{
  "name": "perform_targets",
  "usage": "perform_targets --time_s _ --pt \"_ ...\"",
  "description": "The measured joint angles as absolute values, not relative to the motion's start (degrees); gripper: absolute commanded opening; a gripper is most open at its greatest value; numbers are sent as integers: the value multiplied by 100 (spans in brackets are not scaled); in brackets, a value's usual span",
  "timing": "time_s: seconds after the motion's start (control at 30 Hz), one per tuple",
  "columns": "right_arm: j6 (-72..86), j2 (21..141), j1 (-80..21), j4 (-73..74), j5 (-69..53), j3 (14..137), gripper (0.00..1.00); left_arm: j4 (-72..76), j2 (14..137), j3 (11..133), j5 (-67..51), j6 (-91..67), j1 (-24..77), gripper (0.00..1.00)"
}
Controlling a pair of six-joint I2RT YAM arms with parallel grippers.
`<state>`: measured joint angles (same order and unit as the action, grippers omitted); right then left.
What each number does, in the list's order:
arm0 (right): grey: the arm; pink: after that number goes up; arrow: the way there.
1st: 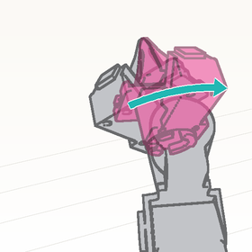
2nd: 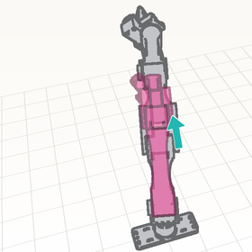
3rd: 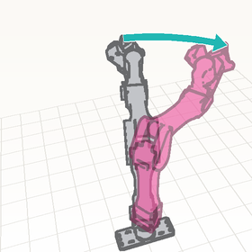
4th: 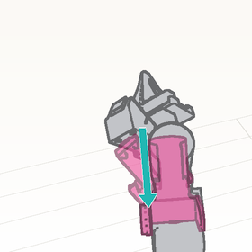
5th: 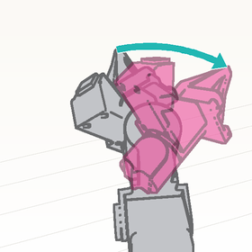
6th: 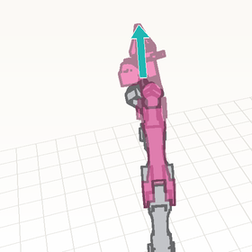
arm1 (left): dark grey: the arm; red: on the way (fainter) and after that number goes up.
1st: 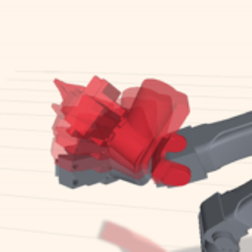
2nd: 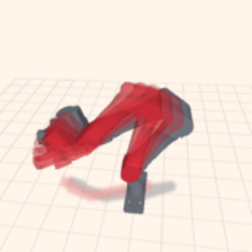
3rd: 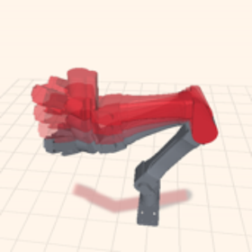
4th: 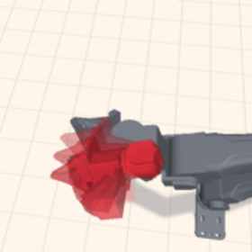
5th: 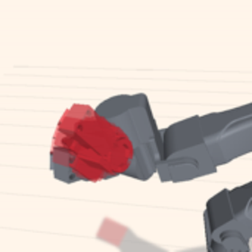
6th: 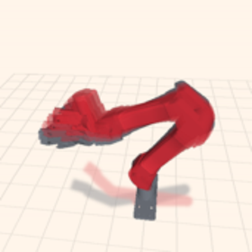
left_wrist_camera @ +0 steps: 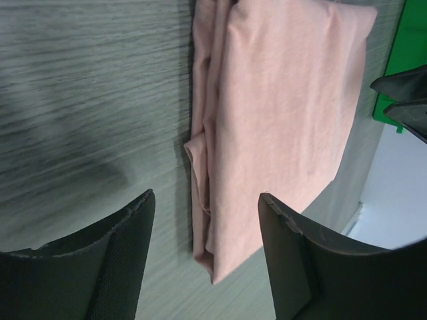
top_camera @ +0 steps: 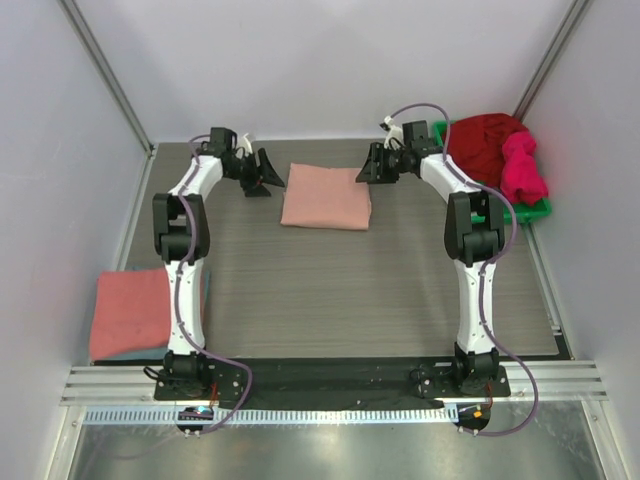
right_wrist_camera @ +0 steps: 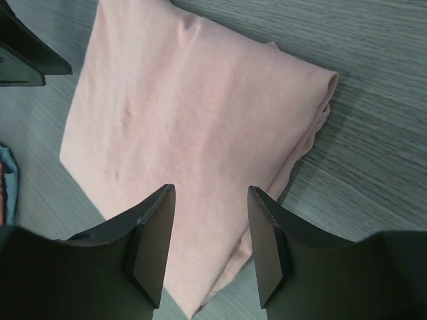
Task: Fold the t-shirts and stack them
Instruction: Neatly place the folded tshirt to the corner
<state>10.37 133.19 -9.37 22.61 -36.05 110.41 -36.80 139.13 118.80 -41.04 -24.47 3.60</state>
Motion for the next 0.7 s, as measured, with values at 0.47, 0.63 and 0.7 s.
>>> perform_targets --time_s 0.47,0.63,0.7 --pt "779 13828 -1234 2449 -3295 11312 54 -2956 14689 12066 -5186 -3146 611 51" --pt "764 13828 -1243 2449 -3242 11314 53 -2705 14833 12095 -5334 -3374 819 35" --pt "755 13828 -1243 2449 -3221 11314 54 -2641 14881 12095 -5365 -3454 878 21"
